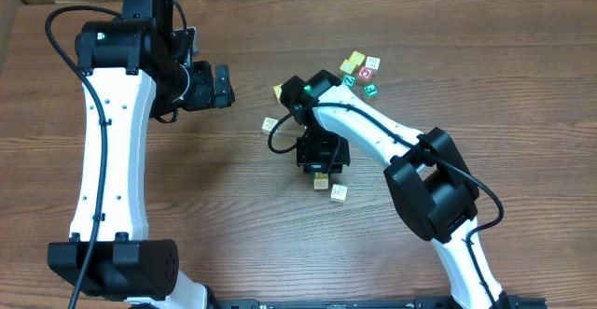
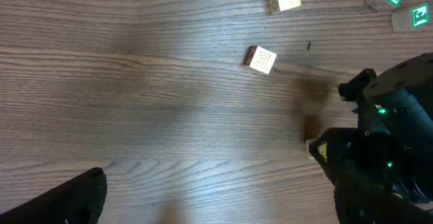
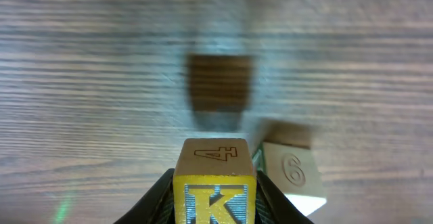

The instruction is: Flip 3 blocks

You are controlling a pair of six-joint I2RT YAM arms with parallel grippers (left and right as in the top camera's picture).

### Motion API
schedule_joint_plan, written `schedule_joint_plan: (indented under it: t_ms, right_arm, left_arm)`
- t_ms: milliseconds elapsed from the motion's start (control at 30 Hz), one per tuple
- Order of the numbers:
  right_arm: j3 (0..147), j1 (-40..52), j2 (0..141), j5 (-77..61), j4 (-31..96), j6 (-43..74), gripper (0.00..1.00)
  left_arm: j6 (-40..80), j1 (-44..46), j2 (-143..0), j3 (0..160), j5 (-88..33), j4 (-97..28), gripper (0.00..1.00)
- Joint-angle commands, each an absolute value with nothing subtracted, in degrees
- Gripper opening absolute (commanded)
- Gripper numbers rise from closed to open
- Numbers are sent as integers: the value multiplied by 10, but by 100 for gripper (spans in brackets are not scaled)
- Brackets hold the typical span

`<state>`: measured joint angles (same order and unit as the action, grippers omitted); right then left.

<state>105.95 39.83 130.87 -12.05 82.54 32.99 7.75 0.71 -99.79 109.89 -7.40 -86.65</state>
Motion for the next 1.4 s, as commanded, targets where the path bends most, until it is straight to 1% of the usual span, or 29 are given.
schedule_joint_plan:
  t_ms: [0,167,233,300,367,500,633,733,767,867,933,1033,1067,1367]
  right_arm:
    - [1058,401,1282,-123,831,344,33]
    - [1058,412,1282,-123,824,346,42]
    - [1058,418,1282,-123,825,346,48]
    - [1058,422,1282,-123,819,345,56]
    - [1058,421,1282,-123,803,346,60]
    - [1058,407,1282,-114,771,345,62]
    - [1058,403,1282,-45,740,345,62]
    - [1058,404,1282,-35,722,345,61]
    - [1058,404,1282,-35,716,345,59]
    - [1058,406,1282,-37,698,345,47]
    - [1058,406,1282,-37,692,345,33]
    - [1058,406,1282,-39,696,345,10]
    - [1058,406,1282,-42,700,346,5]
    - [1058,411,1282,-52,753,346,4]
  left_arm:
    - [83,4,-1003,1110,-70,-867,100]
    - [83,4,-1003,1110,-70,-867,100]
    - [83,4,-1003,1110,-70,-867,100]
    - [83,4,-1003,1110,-70,-867,100]
    - [83,4,-1003,1110,-70,-867,100]
    - [83,4,-1003,1110,-70,-867,100]
    - [83,4,-1003,1110,-70,-867,100]
    - [83,4,-1003,1110,-70,-867,100]
    - [83,4,-1003,1110,-70,-867,100]
    - [83,4,-1003,1110,-70,-867,100]
    - [83,4,-1003,1110,-70,-867,100]
    - [83,4,-1003,1110,-70,-867,100]
    - [83,4,-1003,1110,-70,-867,100]
    - [83,4,-1003,1110,-70,-867,100]
